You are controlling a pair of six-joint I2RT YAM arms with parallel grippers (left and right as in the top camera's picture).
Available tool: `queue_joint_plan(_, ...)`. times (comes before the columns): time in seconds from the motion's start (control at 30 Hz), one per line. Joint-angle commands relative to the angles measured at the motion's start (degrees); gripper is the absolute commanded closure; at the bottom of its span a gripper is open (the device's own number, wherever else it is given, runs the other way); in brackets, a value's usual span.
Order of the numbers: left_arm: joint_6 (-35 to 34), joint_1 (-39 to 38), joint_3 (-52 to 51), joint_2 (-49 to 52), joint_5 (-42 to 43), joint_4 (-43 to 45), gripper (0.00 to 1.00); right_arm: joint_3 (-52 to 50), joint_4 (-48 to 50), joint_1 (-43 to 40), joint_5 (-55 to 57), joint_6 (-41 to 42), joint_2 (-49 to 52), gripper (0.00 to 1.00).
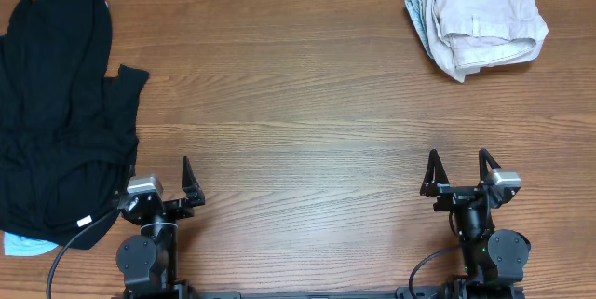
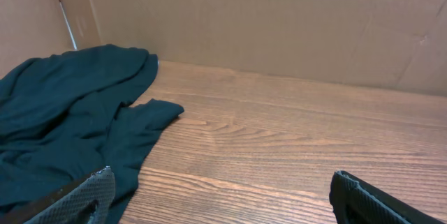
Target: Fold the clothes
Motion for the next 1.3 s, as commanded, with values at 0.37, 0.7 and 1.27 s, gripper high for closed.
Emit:
queue_joint_plan(0.37, 0.42, 0.22, 1.95, -0.59, 1.88, 7.76, 0.0, 2.73, 1.99, 0.26, 0.48, -0.28, -0.57, 0.0)
queue_joint_plan(0.7, 0.46, 0.24, 16.79, 8.92, 1.97, 7.15, 0.0, 16.52, -1.84, 0.26, 0.33, -1.6, 1.18, 0.0)
queue_joint_plan(1.27, 4.5, 0.33, 75.23, 61.05, 5.84, -35.1, 0.0, 65.24, -38.4, 0.26, -2.47, -5.79, 40.39, 0.0)
